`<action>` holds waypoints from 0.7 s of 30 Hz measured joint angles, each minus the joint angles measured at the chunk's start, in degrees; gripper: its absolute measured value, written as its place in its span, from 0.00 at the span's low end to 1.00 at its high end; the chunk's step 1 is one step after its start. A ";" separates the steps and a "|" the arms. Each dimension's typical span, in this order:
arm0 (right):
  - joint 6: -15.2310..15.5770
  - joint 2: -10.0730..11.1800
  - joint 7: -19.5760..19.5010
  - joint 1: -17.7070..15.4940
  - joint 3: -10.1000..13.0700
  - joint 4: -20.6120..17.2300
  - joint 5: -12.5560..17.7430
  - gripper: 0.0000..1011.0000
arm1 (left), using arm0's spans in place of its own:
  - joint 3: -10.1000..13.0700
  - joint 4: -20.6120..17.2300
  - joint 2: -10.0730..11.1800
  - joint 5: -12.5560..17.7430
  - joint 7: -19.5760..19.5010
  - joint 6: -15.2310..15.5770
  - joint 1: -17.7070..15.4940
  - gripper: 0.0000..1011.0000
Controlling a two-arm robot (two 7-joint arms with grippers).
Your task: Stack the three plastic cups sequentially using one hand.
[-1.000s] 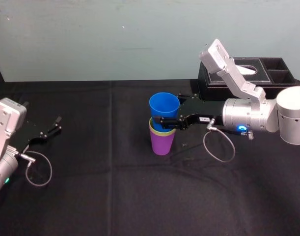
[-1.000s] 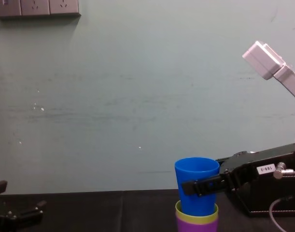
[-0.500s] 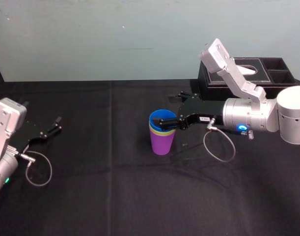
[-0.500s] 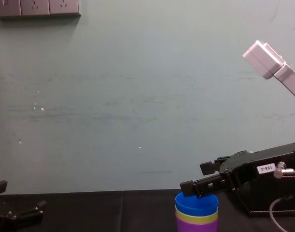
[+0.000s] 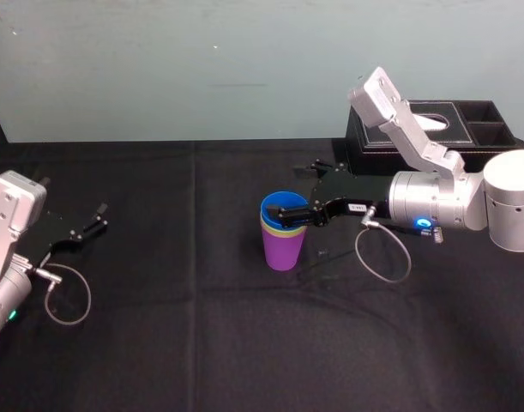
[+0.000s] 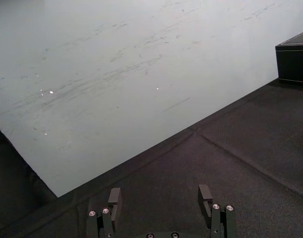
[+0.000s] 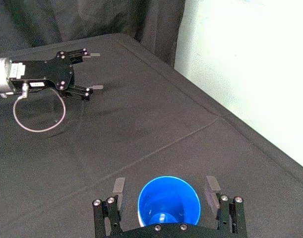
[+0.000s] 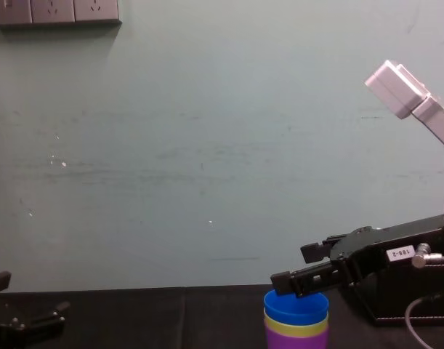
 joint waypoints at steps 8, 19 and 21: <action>-0.16 0.10 -1.03 -0.83 0.66 -1.11 0.03 0.99 | 0.00 0.00 0.00 0.00 0.00 0.00 0.00 1.00; -0.87 1.02 -7.88 -4.89 6.31 -4.20 1.00 0.99 | 0.00 0.00 0.00 0.00 0.00 0.00 0.00 1.00; -1.09 1.16 -9.15 -5.47 7.57 -4.20 0.96 0.99 | 0.00 0.00 0.00 0.00 0.00 0.00 0.00 1.00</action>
